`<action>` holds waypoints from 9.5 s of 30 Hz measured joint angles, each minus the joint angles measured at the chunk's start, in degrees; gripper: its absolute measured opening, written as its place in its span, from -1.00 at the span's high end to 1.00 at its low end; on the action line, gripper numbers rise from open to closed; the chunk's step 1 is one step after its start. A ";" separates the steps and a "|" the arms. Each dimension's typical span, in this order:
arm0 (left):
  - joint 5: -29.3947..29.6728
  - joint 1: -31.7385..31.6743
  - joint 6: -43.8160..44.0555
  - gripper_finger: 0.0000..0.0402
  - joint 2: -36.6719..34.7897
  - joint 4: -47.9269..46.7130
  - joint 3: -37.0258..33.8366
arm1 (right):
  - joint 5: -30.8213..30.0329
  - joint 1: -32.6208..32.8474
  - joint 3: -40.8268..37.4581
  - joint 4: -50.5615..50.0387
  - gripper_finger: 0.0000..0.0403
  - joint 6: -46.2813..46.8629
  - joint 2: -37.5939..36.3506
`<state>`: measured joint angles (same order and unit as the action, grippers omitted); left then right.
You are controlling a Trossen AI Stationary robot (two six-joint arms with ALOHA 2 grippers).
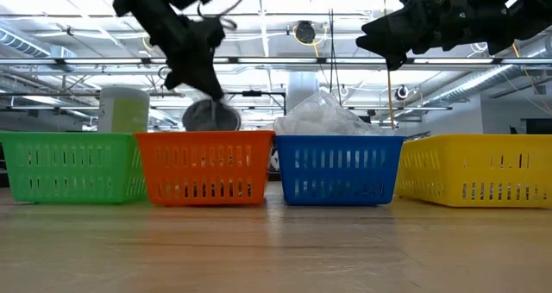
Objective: Pick & Place Travel size toiletries
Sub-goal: Put the black mirror into the orange basket, then put the orange toothbrush into the green basket
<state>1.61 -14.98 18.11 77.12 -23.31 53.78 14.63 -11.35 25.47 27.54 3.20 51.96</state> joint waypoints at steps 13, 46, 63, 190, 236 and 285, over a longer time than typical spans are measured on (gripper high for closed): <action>-10.01 11.48 -1.50 1.00 -3.69 6.21 0.09 | 0.00 -0.26 0.00 0.01 0.23 0.00 0.00; -11.87 18.19 -12.40 0.54 9.38 11.65 0.07 | 0.02 -0.31 -0.02 -0.21 0.23 0.02 0.02; 7.87 13.90 3.09 0.07 -4.99 -17.84 0.11 | 0.02 -0.30 -0.02 -0.83 0.23 -0.77 0.02; -2.48 -1.68 16.06 1.00 -27.78 18.80 -26.18 | -1.38 -0.33 0.00 -1.25 0.23 -0.90 0.00; -7.53 15.96 23.45 0.90 4.68 45.22 -26.10 | -1.51 -0.35 0.00 -1.23 0.23 -0.90 0.02; 16.93 -13.24 21.50 0.07 -2.56 7.99 -18.56 | -2.84 -0.66 0.00 -1.71 0.23 -1.04 0.02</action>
<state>18.54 -28.22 39.61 74.56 -15.32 35.22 11.79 -12.01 25.47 25.82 2.16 51.99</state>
